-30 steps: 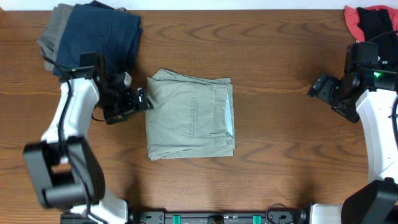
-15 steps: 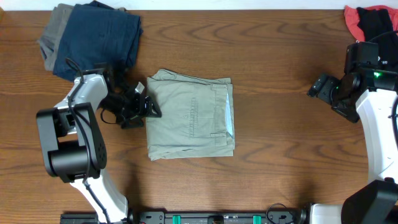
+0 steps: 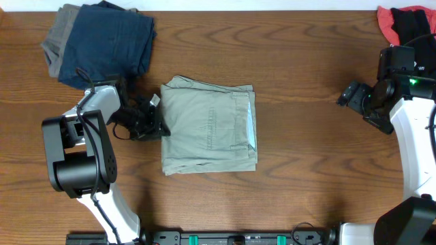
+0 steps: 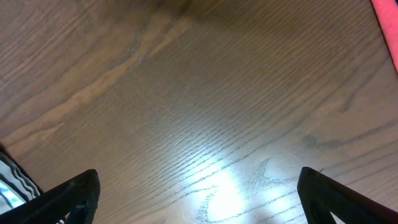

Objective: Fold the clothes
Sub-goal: 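Withdraw the left gripper to the left of the folded shorts, then grasp the folded khaki shorts' left edge and drag them to the top-left stack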

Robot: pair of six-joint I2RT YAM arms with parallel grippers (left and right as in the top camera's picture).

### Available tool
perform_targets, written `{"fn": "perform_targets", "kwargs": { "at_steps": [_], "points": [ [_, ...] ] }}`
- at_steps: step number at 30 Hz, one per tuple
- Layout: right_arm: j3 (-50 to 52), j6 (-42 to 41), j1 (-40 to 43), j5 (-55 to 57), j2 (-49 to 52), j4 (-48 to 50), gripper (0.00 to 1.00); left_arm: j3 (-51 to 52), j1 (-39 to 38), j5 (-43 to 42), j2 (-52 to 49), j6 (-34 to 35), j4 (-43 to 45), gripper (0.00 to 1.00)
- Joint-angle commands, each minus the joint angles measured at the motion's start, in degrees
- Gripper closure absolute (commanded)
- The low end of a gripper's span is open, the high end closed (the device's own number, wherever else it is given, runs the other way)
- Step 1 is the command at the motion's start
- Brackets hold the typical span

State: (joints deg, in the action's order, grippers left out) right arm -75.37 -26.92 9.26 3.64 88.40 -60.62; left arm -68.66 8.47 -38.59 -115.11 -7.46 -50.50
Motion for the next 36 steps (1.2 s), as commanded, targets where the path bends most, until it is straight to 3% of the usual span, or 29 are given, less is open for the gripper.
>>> {"fn": "perform_targets", "kwargs": {
  "at_steps": [1,10,20,28,36],
  "points": [
    [-0.3,0.4,0.1,0.4,-0.6,0.0,0.01,-1.0,-0.2,2.8,-0.9,3.6,-0.5,0.94],
    [-0.3,0.4,0.1,0.5,-0.6,0.0,0.01,-17.8,-4.3,13.7,-0.9,4.7,-10.3,0.94],
    [-0.3,0.4,0.1,0.5,-0.6,0.0,0.01,-39.3,-7.8,29.3,-0.9,7.8,-10.2,0.94],
    [-0.3,0.4,0.1,0.5,-0.6,0.0,0.01,-48.7,-5.8,31.2,-0.9,9.0,-6.9,0.94],
    [-0.3,0.4,0.1,0.5,-0.6,0.0,0.01,-49.7,-3.7,31.4,-0.9,14.8,1.1,0.94]
  ]
}}
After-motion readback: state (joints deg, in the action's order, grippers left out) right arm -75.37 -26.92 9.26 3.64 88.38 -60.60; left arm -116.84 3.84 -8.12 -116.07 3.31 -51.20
